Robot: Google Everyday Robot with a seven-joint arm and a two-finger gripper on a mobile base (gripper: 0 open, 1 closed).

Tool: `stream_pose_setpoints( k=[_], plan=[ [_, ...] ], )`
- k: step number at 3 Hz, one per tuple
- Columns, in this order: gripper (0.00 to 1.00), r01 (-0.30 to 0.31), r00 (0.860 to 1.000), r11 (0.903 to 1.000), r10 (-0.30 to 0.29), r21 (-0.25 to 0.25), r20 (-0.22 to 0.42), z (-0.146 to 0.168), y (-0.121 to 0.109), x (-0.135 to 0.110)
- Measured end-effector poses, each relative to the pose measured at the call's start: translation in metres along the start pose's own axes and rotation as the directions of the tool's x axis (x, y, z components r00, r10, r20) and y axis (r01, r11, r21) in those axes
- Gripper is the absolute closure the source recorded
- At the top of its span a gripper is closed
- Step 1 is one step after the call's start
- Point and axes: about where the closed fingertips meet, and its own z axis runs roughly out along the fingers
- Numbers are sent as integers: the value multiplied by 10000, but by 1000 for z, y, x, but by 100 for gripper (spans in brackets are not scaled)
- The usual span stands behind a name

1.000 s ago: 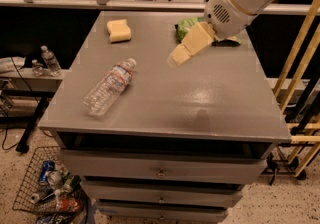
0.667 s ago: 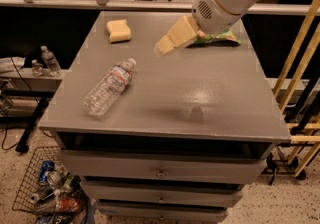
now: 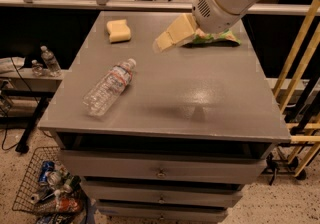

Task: Place water bottle upright

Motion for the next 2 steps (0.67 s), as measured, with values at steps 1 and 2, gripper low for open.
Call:
stream_pose_setpoints(
  k=[1, 2],
  plan=[
    [0, -830, 9965, 9964, 828, -199, -88, 12, 5, -10],
    [0, -2192, 9756, 9755, 2188, -209, -208, 31, 16, -24]
  ],
)
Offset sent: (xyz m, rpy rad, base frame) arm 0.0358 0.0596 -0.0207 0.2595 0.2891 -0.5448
